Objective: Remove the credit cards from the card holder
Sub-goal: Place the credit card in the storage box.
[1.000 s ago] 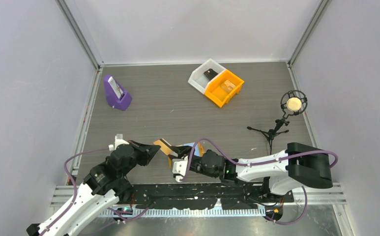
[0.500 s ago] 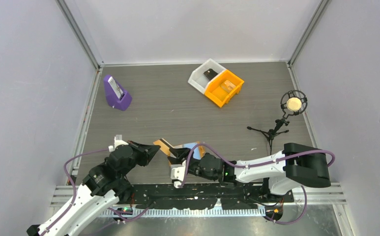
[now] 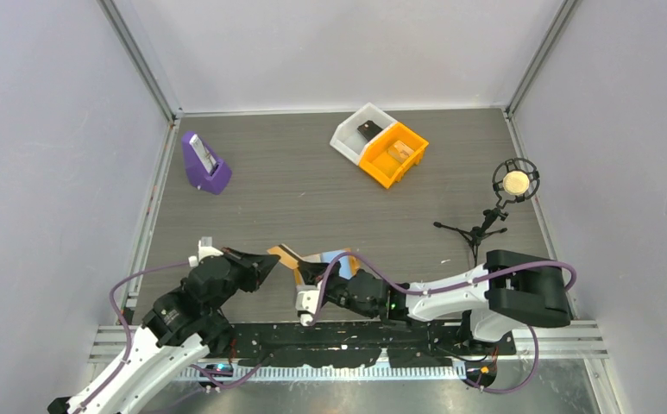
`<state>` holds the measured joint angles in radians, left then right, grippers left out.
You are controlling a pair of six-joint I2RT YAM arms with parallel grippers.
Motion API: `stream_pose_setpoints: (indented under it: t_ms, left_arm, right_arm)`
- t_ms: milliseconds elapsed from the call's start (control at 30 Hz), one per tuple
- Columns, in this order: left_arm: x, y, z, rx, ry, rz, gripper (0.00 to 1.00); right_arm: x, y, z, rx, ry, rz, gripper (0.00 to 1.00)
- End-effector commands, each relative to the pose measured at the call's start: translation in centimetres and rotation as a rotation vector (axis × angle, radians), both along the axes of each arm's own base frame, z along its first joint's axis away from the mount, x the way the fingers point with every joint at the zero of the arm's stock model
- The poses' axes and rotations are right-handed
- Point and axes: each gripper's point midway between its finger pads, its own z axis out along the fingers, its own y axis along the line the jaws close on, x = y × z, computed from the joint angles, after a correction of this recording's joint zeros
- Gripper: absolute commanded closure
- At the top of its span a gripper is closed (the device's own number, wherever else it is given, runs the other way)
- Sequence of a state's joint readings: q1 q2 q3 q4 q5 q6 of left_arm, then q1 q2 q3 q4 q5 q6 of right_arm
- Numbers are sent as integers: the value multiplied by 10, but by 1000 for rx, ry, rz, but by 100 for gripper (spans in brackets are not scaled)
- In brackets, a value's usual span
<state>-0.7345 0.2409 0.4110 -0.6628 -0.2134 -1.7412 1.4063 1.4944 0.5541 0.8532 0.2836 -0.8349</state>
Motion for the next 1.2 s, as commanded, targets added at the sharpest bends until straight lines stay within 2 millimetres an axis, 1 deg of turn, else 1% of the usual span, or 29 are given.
stream_pose_setpoints:
  t_ms: [0,33,67,100,133,167,200,233,267,300,333,433,533,600,633,667,700,767,833,867,900,933,967,1000,1033,1067,1100,1167]
  left_arm:
    - [4,6,24,11,-95,12,97]
    - [5,9,24,25,-104,18,86]
    - [5,11,24,40,-115,21,75]
    - [5,13,26,57,-130,18,64]
    - [5,15,26,76,-143,17,55]
    - [5,17,27,96,-152,17,48]
    - [5,19,27,115,-163,16,42]
    - [5,22,28,135,-174,16,37]
    - [4,24,29,155,-183,14,34]
    - [4,31,32,215,-210,12,30]
    - [4,33,34,231,-220,11,30]
    - [4,37,35,297,-245,-5,30]
    - [8,36,43,401,-334,-63,30]
    - [10,31,54,484,-433,-133,32]
    - [11,29,62,525,-486,-166,33]
    - [10,27,69,570,-531,-206,34]
    - [9,24,76,613,-580,-254,35]
    - [3,13,85,693,-676,-380,35]
    - [-1,2,89,755,-738,-508,35]
    - [-4,-4,92,769,-767,-565,36]
    - [-6,-10,95,779,-786,-616,36]
    - [-13,-19,102,759,-817,-686,36]
    - [-19,-27,108,745,-846,-747,35]
    - [-25,-35,112,717,-863,-805,35]
    - [-28,-42,117,696,-879,-848,35]
    - [-31,-47,118,682,-884,-888,35]
    - [-33,-51,119,675,-886,-919,34]
    - [-34,-57,120,666,-884,-967,35]
  right_arm:
    - [2,3,42,193,92,-38,95]
    - [4,2,45,193,130,-49,95]
    - [1,5,47,217,203,-31,95]
    - [4,1,46,206,239,-35,95]
    - [-1,3,47,231,304,-5,95]
    - [2,-2,50,247,329,-5,95]
    - [2,-4,47,257,382,5,95]
    - [2,-6,51,272,403,13,95]
    - [3,-7,48,273,441,14,95]
    - [6,-13,48,291,497,18,95]
    - [9,-15,46,291,521,15,95]
    - [11,-20,48,299,546,8,95]
    - [11,-22,49,287,542,9,95]
    - [10,-23,47,254,536,12,95]
    - [6,-22,48,233,532,43,95]
    - [6,-26,48,204,541,45,95]
    - [1,-25,48,180,553,79,95]
    - [8,-36,50,131,597,88,95]
    - [8,-47,52,56,682,120,95]
    - [0,-49,55,36,717,180,95]
    - [8,-59,56,14,756,162,95]
    - [-2,-61,59,-4,790,228,95]
    - [3,-67,63,-9,817,225,95]
    - [-3,-67,68,-15,846,266,95]
    - [-2,-68,77,-13,859,276,95]
    - [-10,-68,80,-25,886,324,95]
    - [-11,-68,89,-28,898,340,95]
    - [-21,-70,96,-59,935,402,95]
